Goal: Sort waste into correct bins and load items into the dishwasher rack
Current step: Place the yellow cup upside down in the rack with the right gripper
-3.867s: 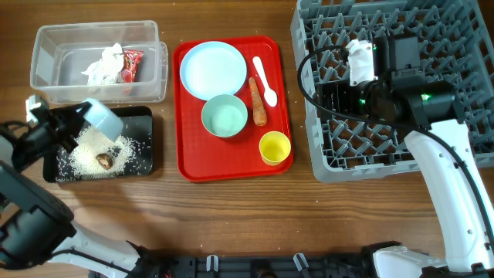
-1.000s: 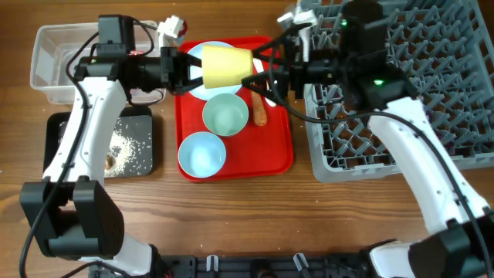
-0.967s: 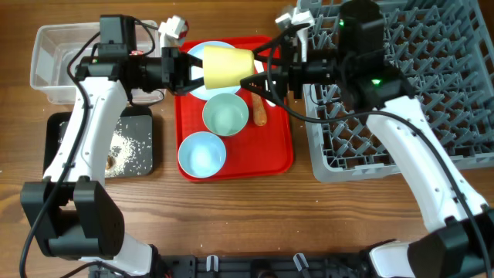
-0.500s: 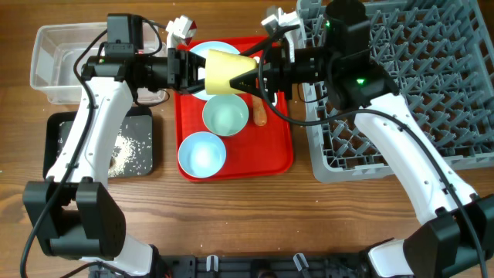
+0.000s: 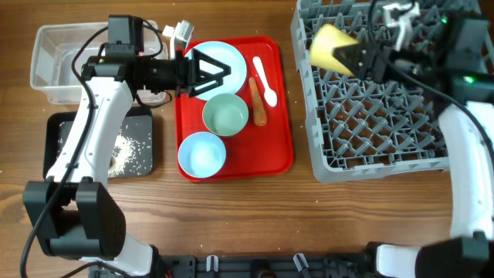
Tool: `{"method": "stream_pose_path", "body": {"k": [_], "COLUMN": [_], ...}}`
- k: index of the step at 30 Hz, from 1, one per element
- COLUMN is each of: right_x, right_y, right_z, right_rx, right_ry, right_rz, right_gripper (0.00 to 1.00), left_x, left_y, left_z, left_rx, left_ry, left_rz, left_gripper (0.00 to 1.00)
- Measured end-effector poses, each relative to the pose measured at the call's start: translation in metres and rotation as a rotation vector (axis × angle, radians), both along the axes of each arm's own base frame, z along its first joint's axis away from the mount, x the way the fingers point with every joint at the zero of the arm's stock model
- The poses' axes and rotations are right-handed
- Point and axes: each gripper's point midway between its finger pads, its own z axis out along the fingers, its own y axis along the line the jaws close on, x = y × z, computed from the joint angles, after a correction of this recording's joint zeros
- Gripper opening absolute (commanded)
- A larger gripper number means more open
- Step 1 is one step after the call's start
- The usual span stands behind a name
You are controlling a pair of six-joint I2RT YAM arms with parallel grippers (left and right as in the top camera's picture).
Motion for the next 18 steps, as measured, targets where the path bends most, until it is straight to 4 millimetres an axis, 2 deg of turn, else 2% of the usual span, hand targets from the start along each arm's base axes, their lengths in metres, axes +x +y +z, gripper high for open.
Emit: {"method": "stream_pose_path", "body": {"k": [1,3,5,6,9,11,14,18], "right_x": [-0.005,-0.027,-0.039,-0.06,-0.093,-0.102,-0.102,-0.101], "right_y": [-0.013,-0.05,-0.068,-0.077,-0.089,-0.097,-0.104,-0.097], "right_z": [-0.007,-0.019,-0.018,-0.03,-0.058,-0.075,-0.107,-0.145], "right_rx": [-0.067,-0.281,-0.378,-0.441,-0.529,-0.571,-0.621,-0.685], "right_ry": [0.041,0.149,0.198,0.305,0.51,0.622,0.764,0.867], "right_rz": [-0.071,-0.255,-0.33,-0.359,-0.375,-0.389,-0.392,-0.365], "right_gripper": [0.43,0.42,0.41,0.4,0.41,0.42,0.42,0.42], "left_x": [0.002,0.006,0.009,0.01,0.012,0.013,0.015,0.015], "left_y": [0.004,0.019,0.033,0.042,0.059,0.064,0.071,0.074], "left_z": [-0.012,-0.041,-0.06,-0.071,-0.086,-0.089,-0.094,-0.096], "left_rx": [0.064,0.231,0.356,0.429,0.551,0.586,0.631,0.647], "left_ry": [0.028,0.08,0.106,0.119,0.131,0.129,0.129,0.128], "left_rz": [0.034,0.113,0.169,0.198,0.249,0.264,0.284,0.292], "left_gripper": [0.8,0.81,0.81,0.81,0.81,0.82,0.82,0.82]}}
